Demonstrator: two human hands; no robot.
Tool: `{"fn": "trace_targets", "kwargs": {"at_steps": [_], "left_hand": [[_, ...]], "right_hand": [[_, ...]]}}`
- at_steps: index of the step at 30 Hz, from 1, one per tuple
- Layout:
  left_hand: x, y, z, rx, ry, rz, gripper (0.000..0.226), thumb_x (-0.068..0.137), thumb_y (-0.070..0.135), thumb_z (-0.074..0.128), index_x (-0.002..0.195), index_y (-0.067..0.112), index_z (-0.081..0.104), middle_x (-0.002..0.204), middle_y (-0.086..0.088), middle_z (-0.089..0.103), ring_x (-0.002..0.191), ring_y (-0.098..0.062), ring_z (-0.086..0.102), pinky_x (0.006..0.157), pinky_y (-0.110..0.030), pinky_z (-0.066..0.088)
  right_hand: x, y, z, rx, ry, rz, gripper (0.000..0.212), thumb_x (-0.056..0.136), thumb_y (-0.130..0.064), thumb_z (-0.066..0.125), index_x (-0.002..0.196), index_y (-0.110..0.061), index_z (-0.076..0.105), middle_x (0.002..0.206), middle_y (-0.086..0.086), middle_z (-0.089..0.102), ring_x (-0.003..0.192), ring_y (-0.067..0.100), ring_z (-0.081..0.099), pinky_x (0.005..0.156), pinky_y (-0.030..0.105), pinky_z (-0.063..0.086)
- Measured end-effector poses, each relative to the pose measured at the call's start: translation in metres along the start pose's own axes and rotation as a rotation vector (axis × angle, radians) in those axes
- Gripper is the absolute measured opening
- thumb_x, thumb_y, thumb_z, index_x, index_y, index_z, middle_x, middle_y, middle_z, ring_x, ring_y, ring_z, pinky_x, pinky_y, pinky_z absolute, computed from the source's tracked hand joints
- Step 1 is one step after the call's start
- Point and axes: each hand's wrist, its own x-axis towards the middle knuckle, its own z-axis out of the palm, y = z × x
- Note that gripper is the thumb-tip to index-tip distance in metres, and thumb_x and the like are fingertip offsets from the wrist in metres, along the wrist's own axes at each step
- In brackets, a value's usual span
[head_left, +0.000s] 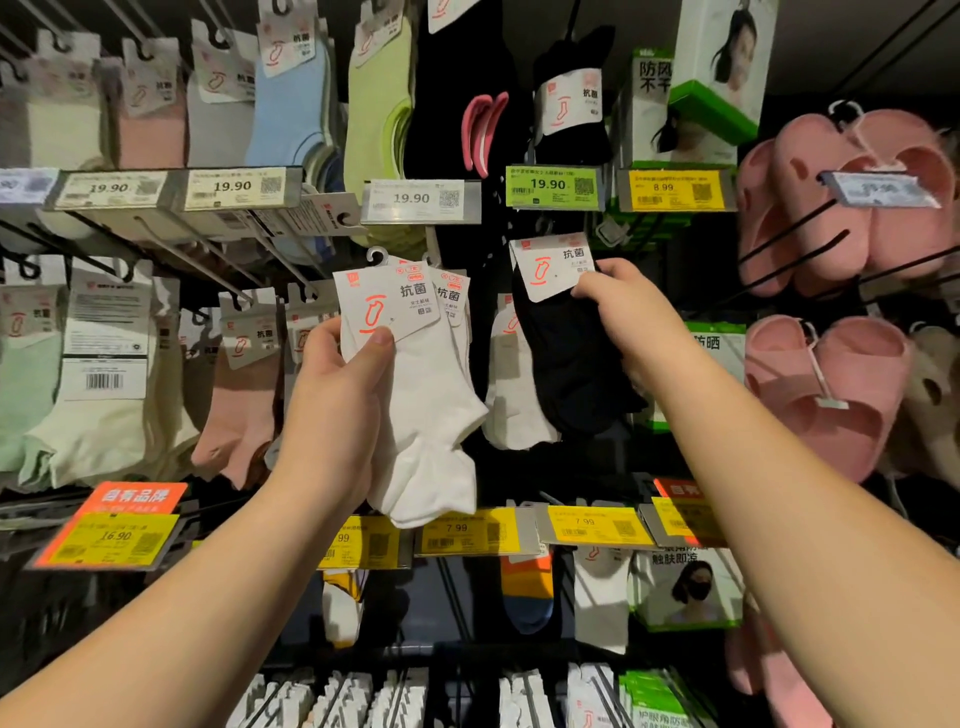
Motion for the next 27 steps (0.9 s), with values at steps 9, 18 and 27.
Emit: {"fn": "trace_targets", "kwargs": {"at_steps": [9,18,27], "left_hand": [[-0.001,-0.001,0.001,0.024,0.003,0.003,0.031,0.103,0.010,0.052,0.133,0.010,0.047,0.118,-0.003,0.072,0.108,-0.017,0.070,0.099,-0.040,0.054],[0.001,-0.007,0.004,0.044,-0.023,-0.010,0.015,0.102,0.011,0.053,0.116,0.017,0.051,0.113,-0.002,0.073,0.105,-0.018,0.071,0.091,-0.037,0.058],[0.004,-0.015,0.006,0.039,-0.032,-0.025,0.014,0.102,0.011,0.054,0.112,0.021,0.053,0.109,0.001,0.074,0.103,-0.017,0.072,0.086,-0.035,0.059]], "right_hand": [[-0.001,0.015,0.007,-0.014,0.051,-0.075,0.041,0.090,-0.020,0.055,0.130,-0.028,0.055,0.110,-0.010,0.068,0.099,0.009,0.065,0.089,0.035,0.053],[0.025,0.039,0.032,-0.296,-0.037,0.057,0.053,0.096,-0.025,0.052,0.147,-0.031,0.040,0.128,0.005,0.062,0.105,0.024,0.059,0.084,0.033,0.048],[0.024,0.057,0.032,-0.485,-0.102,0.092,0.060,0.096,-0.031,0.054,0.151,-0.020,0.034,0.136,0.011,0.055,0.111,0.027,0.056,0.091,0.036,0.049]]}}
